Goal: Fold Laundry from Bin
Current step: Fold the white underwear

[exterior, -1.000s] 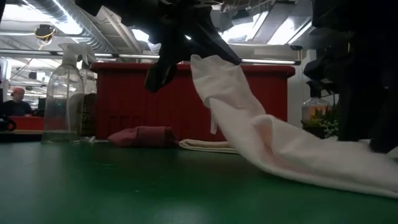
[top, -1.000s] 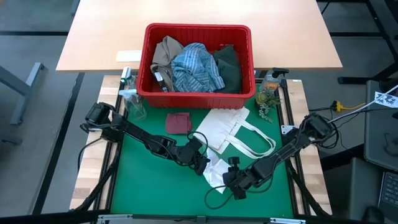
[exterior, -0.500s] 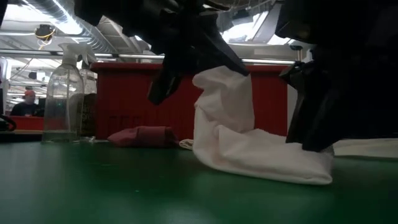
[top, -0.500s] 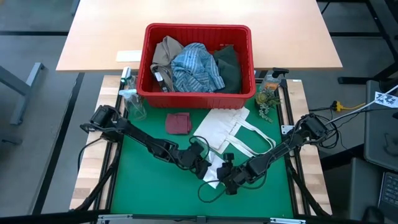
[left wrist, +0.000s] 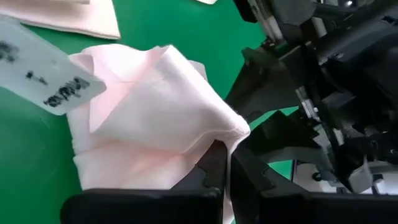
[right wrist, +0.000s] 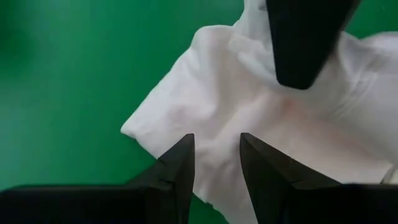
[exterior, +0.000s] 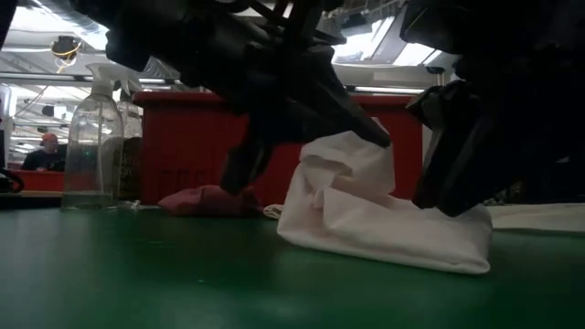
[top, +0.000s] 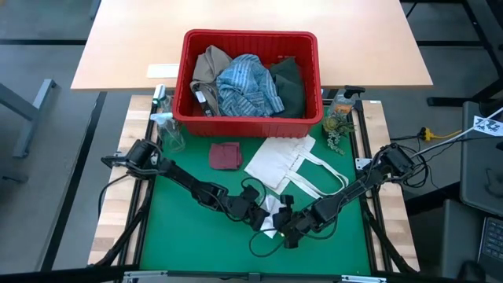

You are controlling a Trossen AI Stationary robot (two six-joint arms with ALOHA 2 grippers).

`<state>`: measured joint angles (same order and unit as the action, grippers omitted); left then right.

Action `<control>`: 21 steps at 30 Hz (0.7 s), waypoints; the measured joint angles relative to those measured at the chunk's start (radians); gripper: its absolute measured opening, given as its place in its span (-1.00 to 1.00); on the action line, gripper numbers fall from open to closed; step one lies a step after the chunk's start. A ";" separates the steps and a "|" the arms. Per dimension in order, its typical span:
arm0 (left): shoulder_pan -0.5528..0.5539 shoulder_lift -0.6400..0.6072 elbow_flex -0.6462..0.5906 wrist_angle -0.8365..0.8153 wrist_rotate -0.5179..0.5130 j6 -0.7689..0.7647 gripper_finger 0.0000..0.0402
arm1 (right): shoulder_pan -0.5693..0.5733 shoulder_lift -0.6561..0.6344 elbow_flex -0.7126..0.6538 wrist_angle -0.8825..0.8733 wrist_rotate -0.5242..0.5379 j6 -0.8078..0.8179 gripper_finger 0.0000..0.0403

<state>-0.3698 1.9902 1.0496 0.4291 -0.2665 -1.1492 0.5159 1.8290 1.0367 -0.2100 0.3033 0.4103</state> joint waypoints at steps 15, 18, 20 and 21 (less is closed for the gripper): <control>-0.005 0.001 0.000 0.065 -0.012 0.225 -0.52 | 0.001 -0.007 0.047 -0.075 -0.110 -0.035 -0.37; -0.006 0.001 0.000 0.064 -0.009 0.295 -0.40 | 0.002 -0.007 0.102 -0.162 -0.161 -0.053 -0.37; -0.006 0.001 0.000 0.076 -0.004 0.342 -0.34 | 0.003 -0.007 0.152 -0.246 -0.186 -0.062 -0.37; -0.006 0.001 0.000 0.088 -0.004 0.361 -0.32 | 0.010 -0.007 0.179 -0.285 -0.191 -0.074 -0.37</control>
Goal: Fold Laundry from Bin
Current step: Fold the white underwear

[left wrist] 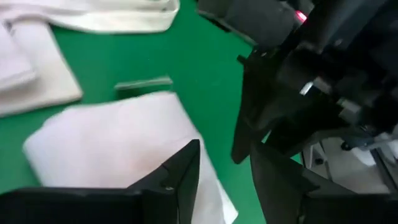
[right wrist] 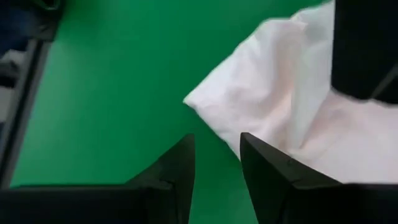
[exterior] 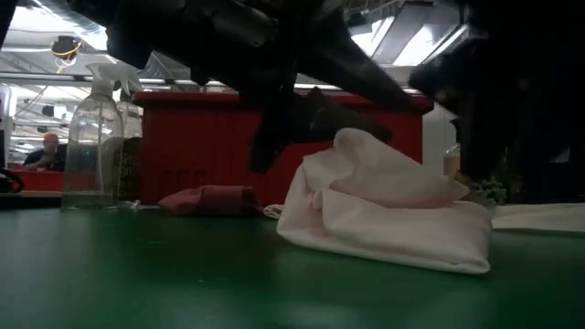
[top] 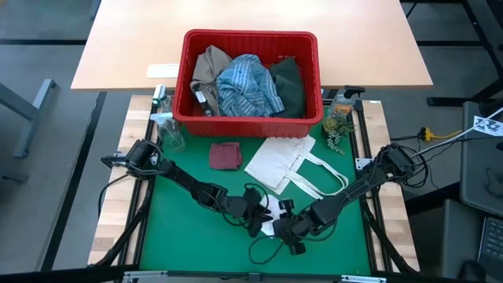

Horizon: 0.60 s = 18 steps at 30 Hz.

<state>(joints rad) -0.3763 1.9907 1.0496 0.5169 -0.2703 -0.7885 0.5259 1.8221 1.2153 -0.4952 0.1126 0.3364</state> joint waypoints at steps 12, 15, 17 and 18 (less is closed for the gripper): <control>0.001 -0.038 -0.001 0.025 0.101 0.325 -0.28 | 0.079 -0.002 0.152 -0.240 0.199 -0.084 -0.37; 0.001 -0.058 -0.001 -0.030 0.118 0.359 -0.28 | 0.075 -0.002 0.146 -0.240 0.240 -0.084 -0.37; 0.001 -0.076 -0.001 -0.104 0.120 0.379 -0.28 | 0.067 -0.002 0.146 -0.236 0.268 -0.084 -0.37; 0.001 -0.088 -0.001 -0.145 0.119 0.381 -0.28 | 0.066 -0.002 0.146 -0.228 0.283 -0.084 -0.37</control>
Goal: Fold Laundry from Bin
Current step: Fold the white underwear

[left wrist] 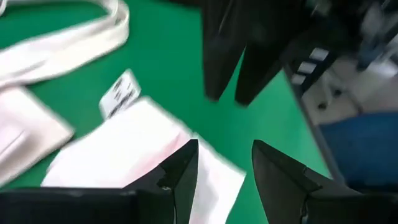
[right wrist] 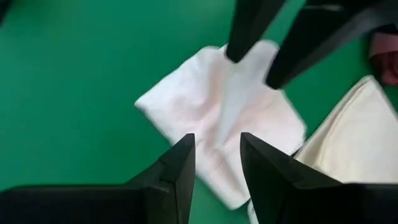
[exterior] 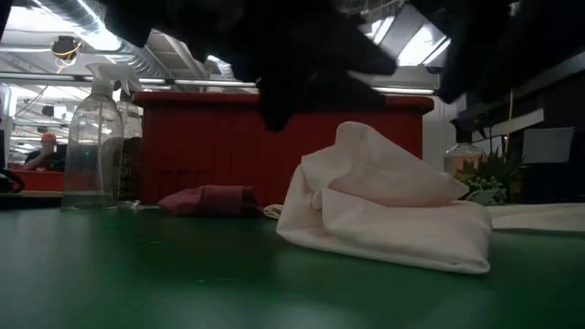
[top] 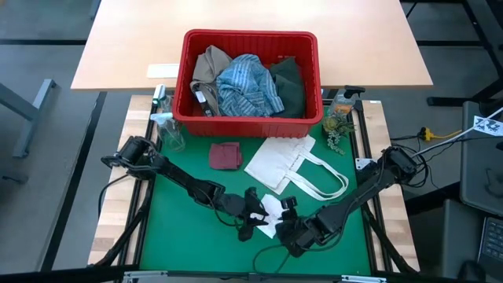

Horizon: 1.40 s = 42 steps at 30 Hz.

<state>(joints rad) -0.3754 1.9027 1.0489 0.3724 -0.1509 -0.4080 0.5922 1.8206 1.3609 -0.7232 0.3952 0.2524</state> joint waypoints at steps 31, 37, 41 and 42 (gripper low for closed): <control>-0.001 -0.073 0.000 -0.351 -0.024 -0.003 -0.28 | -0.090 0.109 -0.002 0.277 0.026 -0.101 -0.37; -0.001 -0.073 0.000 -0.352 -0.024 -0.003 -0.28 | -0.090 0.125 -0.001 0.269 0.030 -0.101 -0.37; -0.001 -0.073 0.000 -0.355 -0.024 -0.003 -0.28 | -0.090 0.142 -0.001 0.256 0.031 -0.100 -0.37; -0.001 -0.073 0.000 -0.356 -0.024 -0.003 -0.28 | -0.090 0.144 -0.001 0.251 0.037 -0.101 -0.37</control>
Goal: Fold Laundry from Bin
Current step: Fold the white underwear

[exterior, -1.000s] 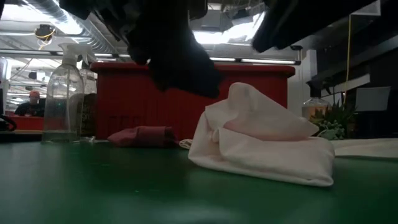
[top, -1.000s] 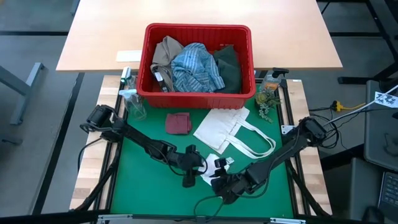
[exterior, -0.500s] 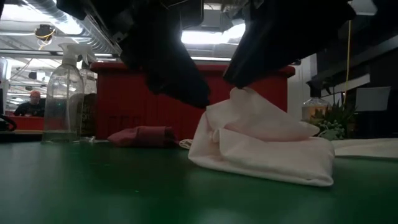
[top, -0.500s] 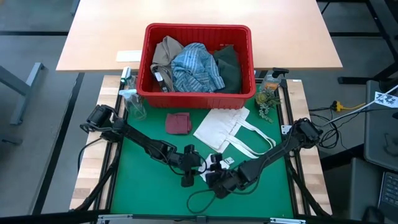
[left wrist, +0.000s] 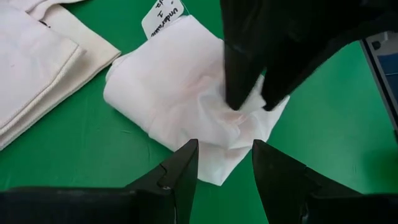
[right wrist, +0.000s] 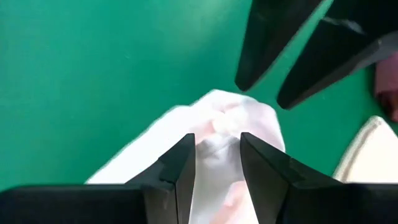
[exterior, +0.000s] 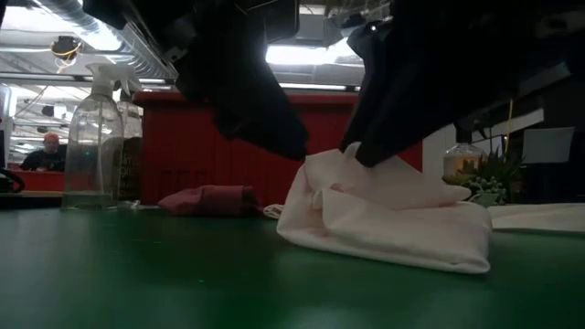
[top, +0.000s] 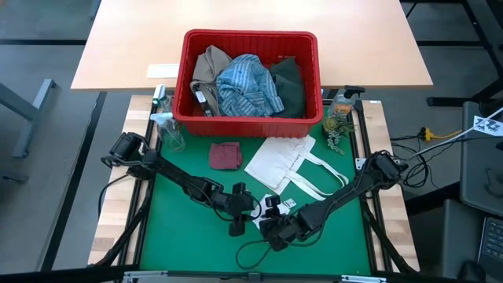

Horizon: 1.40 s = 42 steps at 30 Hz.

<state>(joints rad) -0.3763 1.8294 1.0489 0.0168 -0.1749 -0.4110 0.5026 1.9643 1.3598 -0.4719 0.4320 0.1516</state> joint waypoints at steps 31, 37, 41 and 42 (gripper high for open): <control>0.000 0.011 0.000 0.068 -0.054 0.002 -0.28 | 0.074 -0.032 0.001 -0.092 -0.191 0.000 -0.88; -0.024 0.071 0.001 0.231 -0.050 0.003 -0.28 | 0.073 -0.031 0.001 -0.128 -0.193 0.000 -0.87; -0.041 0.112 0.001 0.262 -0.058 0.001 -0.28 | 0.073 -0.031 0.001 -0.133 -0.243 0.000 -0.87; -0.045 0.123 0.001 0.282 -0.063 -0.002 -0.28 | 0.073 -0.031 0.001 -0.132 -0.252 -0.001 -0.87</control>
<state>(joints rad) -0.4213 1.9526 1.0500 0.2992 -0.2378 -0.4132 0.5755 1.9331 1.3605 -0.6044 0.1799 0.1510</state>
